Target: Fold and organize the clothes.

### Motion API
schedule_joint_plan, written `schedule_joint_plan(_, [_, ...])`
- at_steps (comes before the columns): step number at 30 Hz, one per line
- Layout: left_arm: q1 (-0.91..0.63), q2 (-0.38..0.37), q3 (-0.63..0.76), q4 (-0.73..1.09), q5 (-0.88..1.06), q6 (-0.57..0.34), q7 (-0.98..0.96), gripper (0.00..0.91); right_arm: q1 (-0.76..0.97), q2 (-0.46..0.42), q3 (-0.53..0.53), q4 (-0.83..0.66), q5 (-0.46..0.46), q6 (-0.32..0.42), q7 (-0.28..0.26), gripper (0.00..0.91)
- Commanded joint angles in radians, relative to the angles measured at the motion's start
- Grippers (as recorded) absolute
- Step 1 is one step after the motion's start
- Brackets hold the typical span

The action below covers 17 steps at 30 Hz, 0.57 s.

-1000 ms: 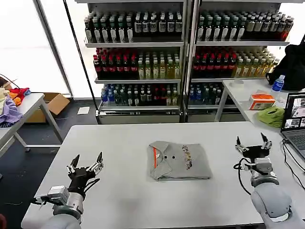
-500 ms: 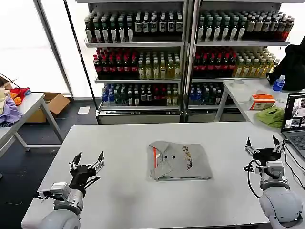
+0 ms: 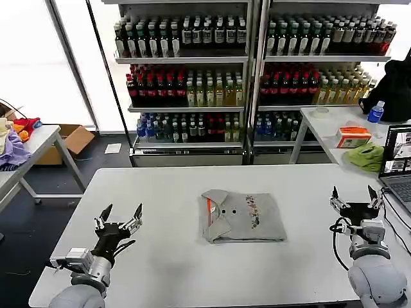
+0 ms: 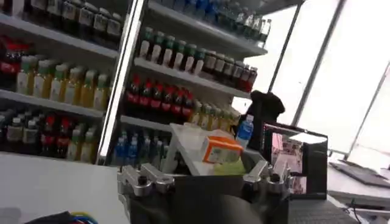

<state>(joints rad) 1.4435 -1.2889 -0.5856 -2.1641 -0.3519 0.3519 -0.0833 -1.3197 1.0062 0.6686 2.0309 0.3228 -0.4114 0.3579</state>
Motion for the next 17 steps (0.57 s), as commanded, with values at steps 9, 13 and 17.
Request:
schedule_joint_plan(9, [0.028,-0.010,0.001,-0.028,0.026,0.009,0.023,0.907,-0.013,0.010,0.011,0.020,0.015,-0.002,0.007,0.907])
schedule_joint_plan(13, [0.027,-0.014,0.001,-0.036,0.026,0.011,0.024,0.907,-0.012,0.006,0.012,0.027,0.016,-0.004,-0.001,0.907])
schedule_joint_plan(17, [0.032,-0.014,-0.003,-0.041,0.032,0.010,0.039,0.907,-0.011,0.007,0.014,0.032,0.017,-0.005,-0.005,0.907])
